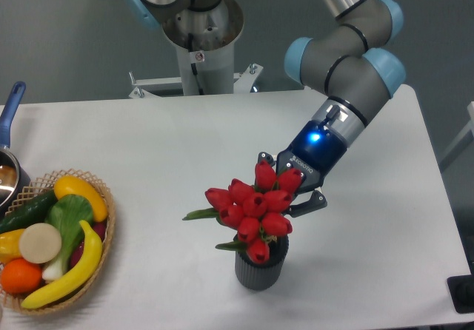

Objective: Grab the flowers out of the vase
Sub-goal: 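Lift the gripped tulips straight up out of the grey vase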

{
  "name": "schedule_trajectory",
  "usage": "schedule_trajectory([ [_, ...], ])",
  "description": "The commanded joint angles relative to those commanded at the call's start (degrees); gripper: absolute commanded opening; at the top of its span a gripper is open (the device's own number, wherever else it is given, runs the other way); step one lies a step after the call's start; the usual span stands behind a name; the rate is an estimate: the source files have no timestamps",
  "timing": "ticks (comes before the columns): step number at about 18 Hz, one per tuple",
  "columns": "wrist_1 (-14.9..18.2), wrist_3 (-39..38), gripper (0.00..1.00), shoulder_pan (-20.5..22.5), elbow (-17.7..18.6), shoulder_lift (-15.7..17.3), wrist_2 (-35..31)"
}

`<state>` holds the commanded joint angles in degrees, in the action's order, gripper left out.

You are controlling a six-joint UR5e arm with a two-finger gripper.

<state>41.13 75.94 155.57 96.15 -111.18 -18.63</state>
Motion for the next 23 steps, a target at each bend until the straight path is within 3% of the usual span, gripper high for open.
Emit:
schedule_trajectory([
  [12,0.0,-8.96,0.15,-1.14,-4.48,2.55,1.93],
  [23,0.18,-15.56,0.17,-0.35,-5.36,7.21,1.41],
])
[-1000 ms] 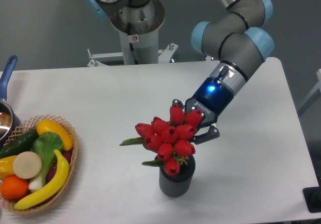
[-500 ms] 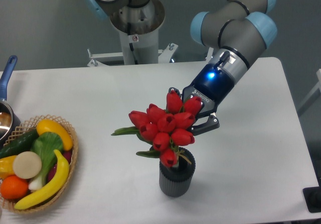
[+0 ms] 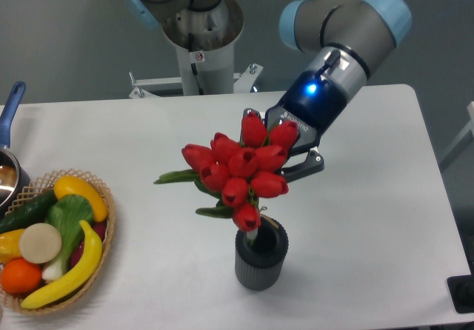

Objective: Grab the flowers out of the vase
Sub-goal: 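Lift the gripped tulips straight up out of the grey vase, then carry the held tulips up and away from the vase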

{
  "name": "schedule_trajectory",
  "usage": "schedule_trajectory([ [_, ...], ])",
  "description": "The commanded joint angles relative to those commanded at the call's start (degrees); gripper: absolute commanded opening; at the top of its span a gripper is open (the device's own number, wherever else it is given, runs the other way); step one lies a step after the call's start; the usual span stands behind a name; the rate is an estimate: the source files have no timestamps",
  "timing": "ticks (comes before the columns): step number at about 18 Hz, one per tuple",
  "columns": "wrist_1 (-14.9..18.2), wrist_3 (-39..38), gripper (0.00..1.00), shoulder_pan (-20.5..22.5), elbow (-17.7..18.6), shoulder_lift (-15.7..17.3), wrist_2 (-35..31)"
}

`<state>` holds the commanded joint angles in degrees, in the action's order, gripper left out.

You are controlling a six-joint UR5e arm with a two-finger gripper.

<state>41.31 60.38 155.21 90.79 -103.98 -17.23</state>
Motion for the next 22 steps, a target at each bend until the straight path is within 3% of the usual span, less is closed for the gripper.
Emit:
schedule_trajectory([
  [5,0.0,-0.53,0.17,0.61,-0.09,0.7,0.09],
  [10,0.09,-0.18,0.17,5.35,0.0,1.32,-1.66],
  [16,0.17,0.09,0.13,10.19,0.61,1.41,-9.66],
  [22,1.4,1.67,0.15,11.08,2.54,2.02,-25.72],
])
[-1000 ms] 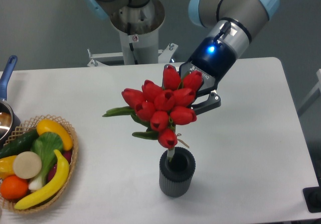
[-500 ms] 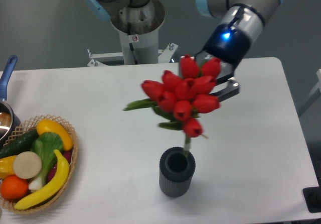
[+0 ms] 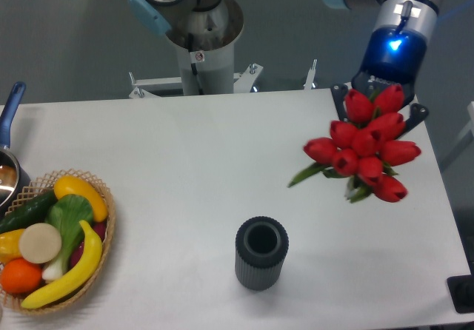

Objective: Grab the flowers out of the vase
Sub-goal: 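Carry the held tulips up and away from the vase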

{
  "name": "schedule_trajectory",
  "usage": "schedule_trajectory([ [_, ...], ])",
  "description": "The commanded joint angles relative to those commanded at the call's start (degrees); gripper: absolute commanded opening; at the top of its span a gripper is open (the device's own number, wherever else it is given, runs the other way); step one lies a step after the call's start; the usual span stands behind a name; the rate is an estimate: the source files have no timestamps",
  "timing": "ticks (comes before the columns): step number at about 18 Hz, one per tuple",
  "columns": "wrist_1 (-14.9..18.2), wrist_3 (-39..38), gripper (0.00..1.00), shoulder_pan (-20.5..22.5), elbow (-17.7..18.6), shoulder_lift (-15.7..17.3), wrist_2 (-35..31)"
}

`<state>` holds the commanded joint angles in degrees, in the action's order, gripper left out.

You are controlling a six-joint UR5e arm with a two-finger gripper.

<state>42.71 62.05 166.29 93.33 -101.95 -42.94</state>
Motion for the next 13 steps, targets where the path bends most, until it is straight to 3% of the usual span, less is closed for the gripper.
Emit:
schedule_trajectory([
  [4,0.53,0.18,0.15,-0.61,2.11,0.62,-10.2],
  [8,1.14,0.18,0.15,-3.86,4.31,0.88,-20.4],
  [13,5.88,2.89,0.15,-7.38,5.55,0.97,-30.33],
])
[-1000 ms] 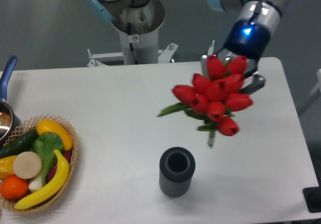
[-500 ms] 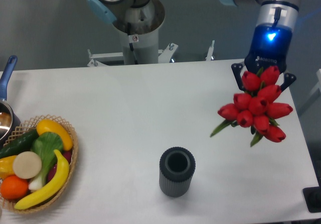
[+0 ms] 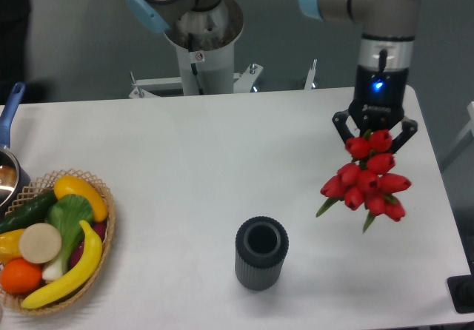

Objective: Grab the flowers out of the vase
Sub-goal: 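Carry the held tulips up and away from the vase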

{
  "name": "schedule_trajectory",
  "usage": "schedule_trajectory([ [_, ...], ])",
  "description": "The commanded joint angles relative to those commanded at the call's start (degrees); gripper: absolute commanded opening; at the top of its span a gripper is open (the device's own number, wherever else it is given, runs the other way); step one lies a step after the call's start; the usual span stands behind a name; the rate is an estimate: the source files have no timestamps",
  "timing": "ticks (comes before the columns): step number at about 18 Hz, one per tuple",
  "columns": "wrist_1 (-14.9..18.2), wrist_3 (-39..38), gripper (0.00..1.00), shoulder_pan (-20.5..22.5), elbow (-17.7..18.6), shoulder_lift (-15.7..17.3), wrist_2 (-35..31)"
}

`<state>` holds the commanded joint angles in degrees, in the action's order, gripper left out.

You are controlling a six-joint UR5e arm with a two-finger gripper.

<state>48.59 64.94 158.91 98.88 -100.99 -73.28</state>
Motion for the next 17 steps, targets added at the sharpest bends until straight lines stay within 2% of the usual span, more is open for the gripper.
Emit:
schedule_trajectory([
  [3,4.13,2.02,0.15,-1.49,-0.53,-0.35,-5.98],
  [6,6.16,3.44,0.15,-3.17,-1.05,-1.49,-10.91],
  [8,7.39,3.53,0.15,-4.31,-2.1,-2.54,-12.93],
  [11,11.6,3.61,0.15,-6.06,-4.91,-4.65,-16.62],
  [13,12.58,3.61,0.15,-7.21,-5.89,-5.97,-18.65],
  [17,12.32,3.61,0.15,-7.56,-5.63,-6.24,-19.01],
])
